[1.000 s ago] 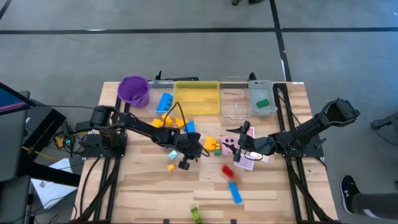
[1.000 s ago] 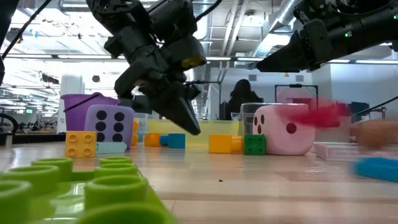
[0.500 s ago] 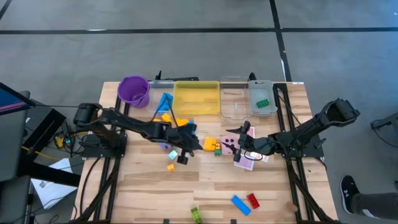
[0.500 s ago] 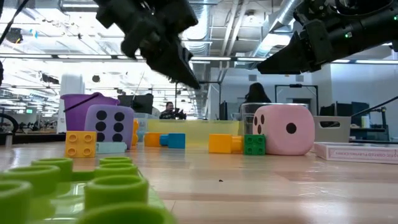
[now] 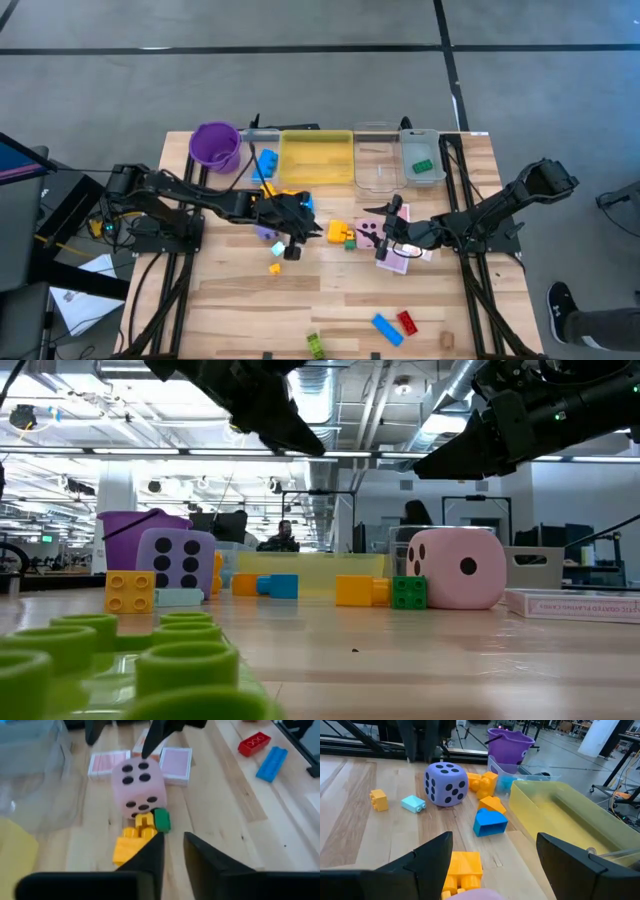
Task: Pick & Place Toys
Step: Put the large yellow game piece into the white transparent bin
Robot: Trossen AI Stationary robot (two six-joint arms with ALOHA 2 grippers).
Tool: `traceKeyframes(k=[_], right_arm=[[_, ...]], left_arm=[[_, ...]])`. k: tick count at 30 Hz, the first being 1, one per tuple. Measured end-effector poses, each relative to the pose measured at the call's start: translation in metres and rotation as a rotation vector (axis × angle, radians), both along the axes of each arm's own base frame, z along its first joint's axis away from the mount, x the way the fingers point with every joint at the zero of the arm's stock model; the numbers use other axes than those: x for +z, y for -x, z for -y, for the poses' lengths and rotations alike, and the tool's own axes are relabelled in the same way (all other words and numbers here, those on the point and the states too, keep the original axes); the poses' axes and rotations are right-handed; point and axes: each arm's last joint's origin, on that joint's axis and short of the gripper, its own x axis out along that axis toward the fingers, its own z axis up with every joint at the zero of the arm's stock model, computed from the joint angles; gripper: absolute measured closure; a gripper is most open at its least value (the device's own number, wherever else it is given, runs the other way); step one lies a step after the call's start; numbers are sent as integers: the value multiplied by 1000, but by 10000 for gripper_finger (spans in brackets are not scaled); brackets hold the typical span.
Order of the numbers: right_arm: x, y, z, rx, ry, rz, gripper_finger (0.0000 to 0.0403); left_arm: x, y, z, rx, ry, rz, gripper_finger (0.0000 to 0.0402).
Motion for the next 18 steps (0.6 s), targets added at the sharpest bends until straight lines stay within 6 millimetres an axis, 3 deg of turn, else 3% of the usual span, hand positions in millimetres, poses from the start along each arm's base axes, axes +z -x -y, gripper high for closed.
traceKeyframes(k=[13,18], right_arm=[[0,0,0,0,-1,1,121],[0,0,0,0,-1,0,121]], left_arm=[[-48,-18,-9,63,9,-149,150],[-52,-21,-10,76,-28,-145,106]])
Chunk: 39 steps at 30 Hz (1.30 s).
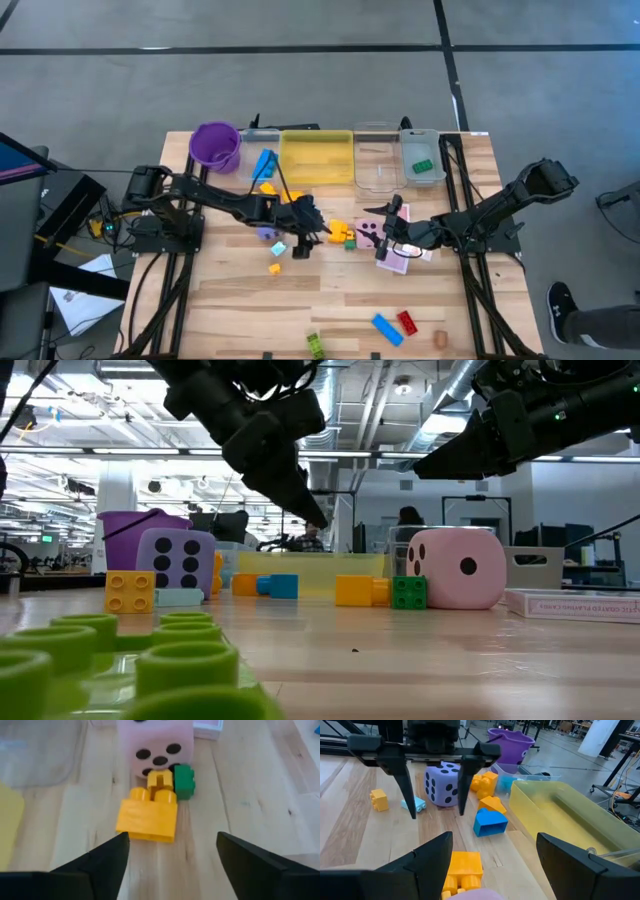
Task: Pick & Place Toys
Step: Put the large yellow game piece into the white transparent bin
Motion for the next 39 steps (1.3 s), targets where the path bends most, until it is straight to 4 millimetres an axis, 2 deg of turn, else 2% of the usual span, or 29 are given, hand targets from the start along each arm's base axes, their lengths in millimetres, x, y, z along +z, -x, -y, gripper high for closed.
traceKeyframes(k=[7,15,22,32,39], right_arm=[[0,0,0,-1,-3,1,121],[-1,0,0,-9,-32,3,121],[-4,1,0,-21,-62,-14,121],[-4,1,2,-29,-64,-11,121],[-4,1,2,-29,-65,-9,121]], left_arm=[[-1,-5,-7,-12,-30,29,68],[-37,-16,-30,51,-35,-35,42],[-55,-19,-36,43,-14,-72,39],[-51,-26,-31,-53,1,14,39],[-51,-26,-31,-7,63,15,39]])
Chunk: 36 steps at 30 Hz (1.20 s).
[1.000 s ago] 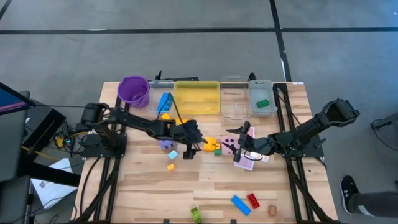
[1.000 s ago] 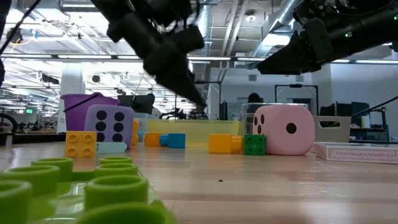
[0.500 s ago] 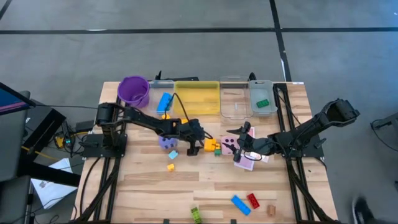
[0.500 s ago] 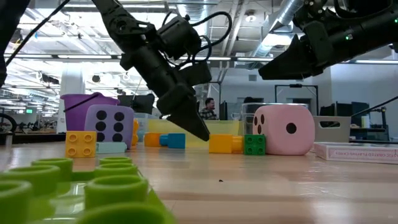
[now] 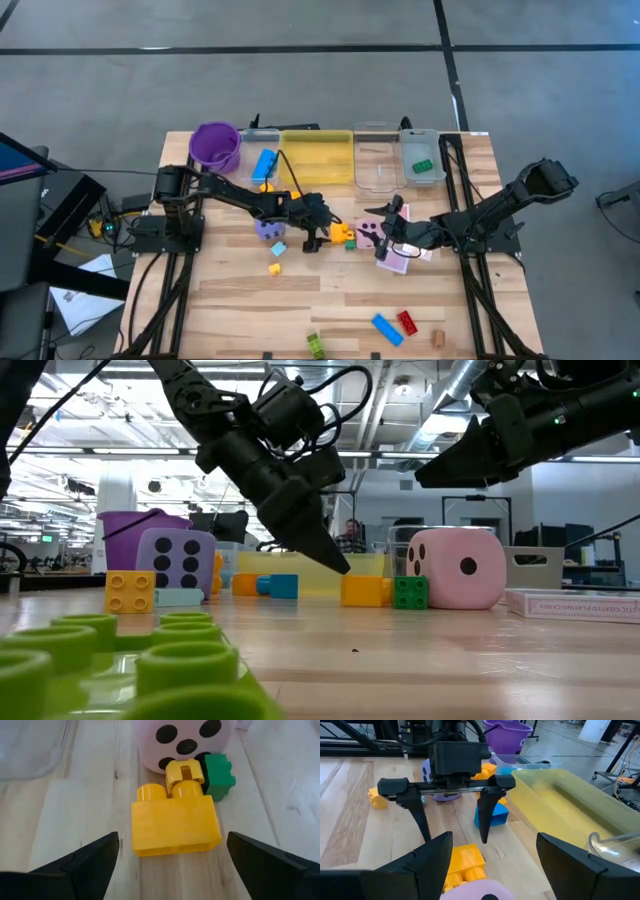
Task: Pick & Place Toys
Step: Put the large yellow game piece into the white transparent bin
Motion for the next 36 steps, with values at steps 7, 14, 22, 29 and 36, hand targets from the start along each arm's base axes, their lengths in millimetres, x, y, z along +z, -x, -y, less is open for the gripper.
traceKeyframes(k=[7,14,22,29,36], right_arm=[[0,0,0,0,0,1,121],[1,0,0,0,-4,10,121],[1,-1,0,-2,-5,14,121],[1,-1,3,-13,-4,12,121],[1,-1,3,-13,-3,9,121]], left_arm=[[0,0,6,-4,35,1,38],[0,0,19,-8,9,3,38],[4,-3,16,95,-23,54,38],[-15,-7,18,92,-25,20,38],[-40,-14,18,137,28,31,38]])
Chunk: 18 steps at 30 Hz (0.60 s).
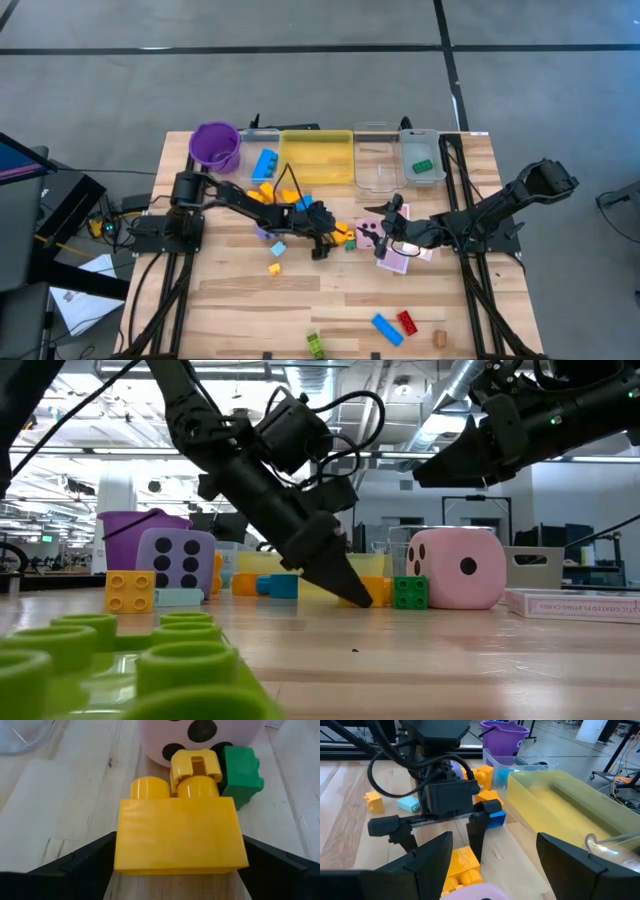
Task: Pick & Place Toys
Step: Put the large yellow game piece into the white transparent bin
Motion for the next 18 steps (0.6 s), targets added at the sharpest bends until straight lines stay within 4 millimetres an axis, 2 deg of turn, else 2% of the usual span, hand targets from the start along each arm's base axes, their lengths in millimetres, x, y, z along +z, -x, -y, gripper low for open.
traceKeyframes(k=[10,18], right_arm=[[-1,0,0,0,3,-10,121],[-2,1,0,-4,-5,-18,121]], left_arm=[[0,-1,3,60,50,28,54],[1,-2,11,47,46,39,123]])
